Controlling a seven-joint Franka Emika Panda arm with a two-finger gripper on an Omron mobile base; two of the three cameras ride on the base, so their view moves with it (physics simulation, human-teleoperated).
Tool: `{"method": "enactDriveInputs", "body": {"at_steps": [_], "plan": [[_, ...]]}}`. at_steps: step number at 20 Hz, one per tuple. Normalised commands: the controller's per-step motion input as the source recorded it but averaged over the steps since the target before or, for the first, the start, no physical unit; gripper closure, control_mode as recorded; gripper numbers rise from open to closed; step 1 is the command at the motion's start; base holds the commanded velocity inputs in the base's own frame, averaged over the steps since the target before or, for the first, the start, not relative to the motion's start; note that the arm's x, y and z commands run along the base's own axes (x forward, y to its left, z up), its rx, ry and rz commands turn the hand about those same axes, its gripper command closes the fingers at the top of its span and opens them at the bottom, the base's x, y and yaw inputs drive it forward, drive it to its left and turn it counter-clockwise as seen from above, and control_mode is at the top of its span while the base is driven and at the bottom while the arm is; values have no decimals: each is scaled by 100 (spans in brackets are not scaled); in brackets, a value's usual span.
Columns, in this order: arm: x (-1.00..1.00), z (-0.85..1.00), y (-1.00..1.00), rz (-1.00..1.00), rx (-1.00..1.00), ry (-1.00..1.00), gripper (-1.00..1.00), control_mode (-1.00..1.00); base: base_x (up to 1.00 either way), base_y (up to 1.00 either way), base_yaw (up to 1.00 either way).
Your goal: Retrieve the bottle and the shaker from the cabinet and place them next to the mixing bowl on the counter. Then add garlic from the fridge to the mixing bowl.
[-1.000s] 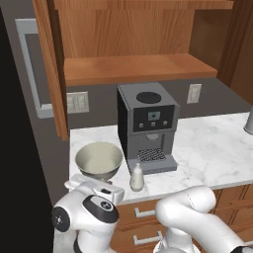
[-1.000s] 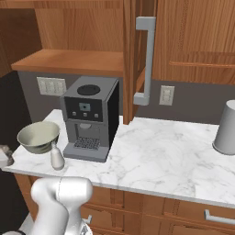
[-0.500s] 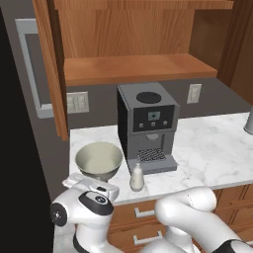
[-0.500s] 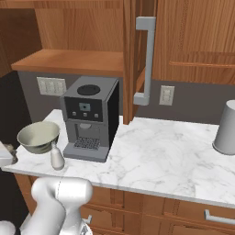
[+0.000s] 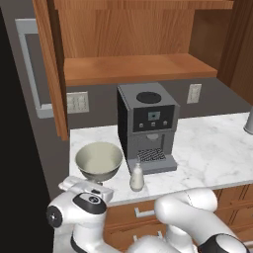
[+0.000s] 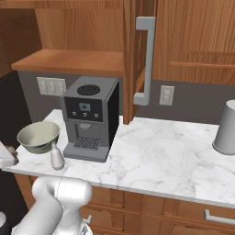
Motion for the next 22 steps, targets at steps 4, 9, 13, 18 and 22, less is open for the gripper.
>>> {"method": "enactDriveInputs", "body": {"at_steps": [4,9,13,18,22], "plan": [[10,-24,7,0,0,0,100,-100,0,0,0],[5,-23,0,0,0,-1,100,-100,0,0,0],[1,-23,0,0,0,0,100,-100,0,0,0],[2,-21,0,0,0,-1,100,-100,0,0,0],[3,-19,0,0,0,0,100,-100,0,0,0]]}}
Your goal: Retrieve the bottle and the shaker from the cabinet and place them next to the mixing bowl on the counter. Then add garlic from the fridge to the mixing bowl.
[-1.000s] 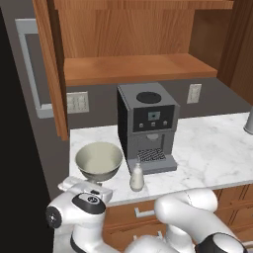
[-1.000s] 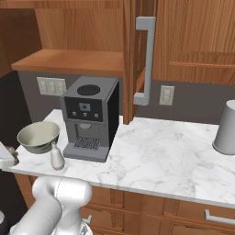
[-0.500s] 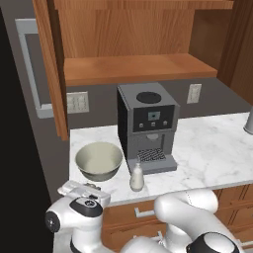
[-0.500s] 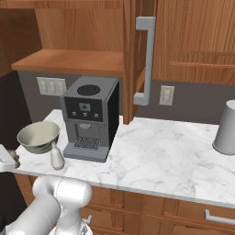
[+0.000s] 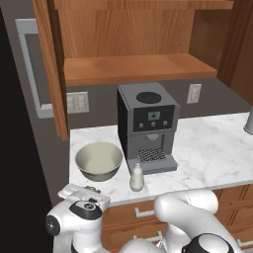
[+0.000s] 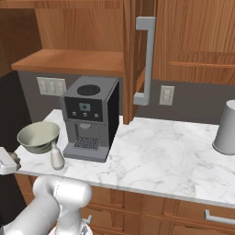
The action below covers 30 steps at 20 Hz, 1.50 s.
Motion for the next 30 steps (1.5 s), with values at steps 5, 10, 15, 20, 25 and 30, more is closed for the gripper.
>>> {"method": "enactDriveInputs", "body": {"at_steps": [5,10,15,20,25,30], "plan": [[6,-9,6,0,0,-1,100,-100,0,0,0],[17,-2,4,0,0,0,100,-100,0,0,0],[19,-4,1,0,0,-5,100,-100,0,0,0],[19,0,2,0,0,-16,100,-100,0,0,0],[18,-6,1,0,0,-10,100,-100,0,0,0],[17,-12,0,0,0,0,100,-100,0,0,0]]}}
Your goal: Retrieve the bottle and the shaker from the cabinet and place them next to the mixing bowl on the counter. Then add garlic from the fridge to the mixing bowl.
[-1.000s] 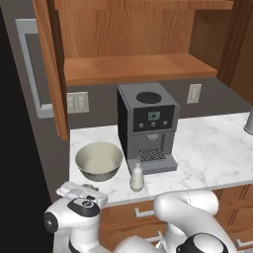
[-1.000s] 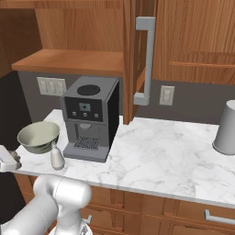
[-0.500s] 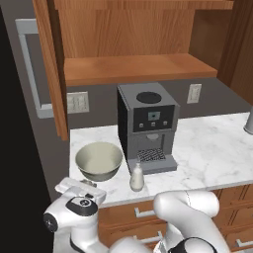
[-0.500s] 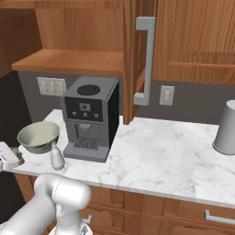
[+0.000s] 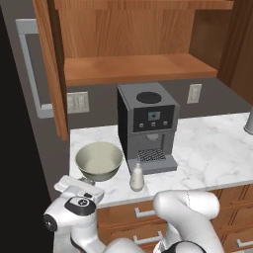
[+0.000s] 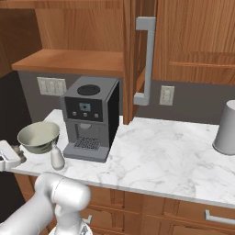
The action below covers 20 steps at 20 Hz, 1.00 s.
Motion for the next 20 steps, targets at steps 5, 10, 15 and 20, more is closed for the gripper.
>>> {"method": "enactDriveInputs", "body": {"at_steps": [5,10,15,20], "plan": [[16,-14,0,0,0,0,100,-100,0,0,0],[15,-30,0,0,0,0,100,-100,0,0,0],[12,-45,0,0,0,0,100,-100,0,0,0],[8,-40,0,0,0,0,100,-100,0,0,0]]}}
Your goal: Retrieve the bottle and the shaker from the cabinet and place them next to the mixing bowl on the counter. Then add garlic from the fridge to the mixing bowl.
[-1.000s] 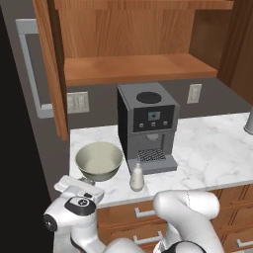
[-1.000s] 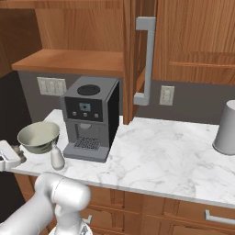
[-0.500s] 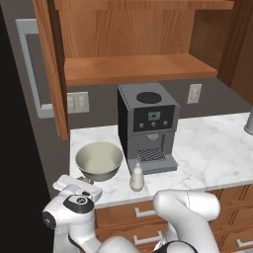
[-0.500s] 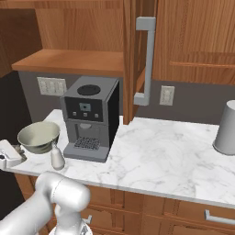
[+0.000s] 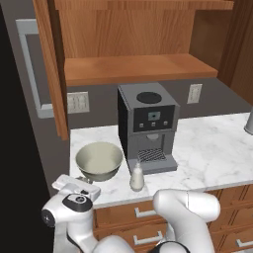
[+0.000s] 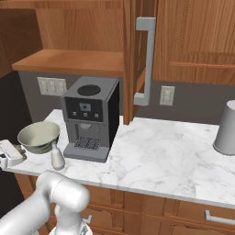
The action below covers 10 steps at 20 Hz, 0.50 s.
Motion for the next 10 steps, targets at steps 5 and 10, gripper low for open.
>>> {"method": "enactDriveInputs", "body": {"at_steps": [5,10], "plan": [[3,-39,0,0,0,0,100,-100,0,0,0],[0,-36,0,0,0,0,-100,-100,0,0,0]]}}
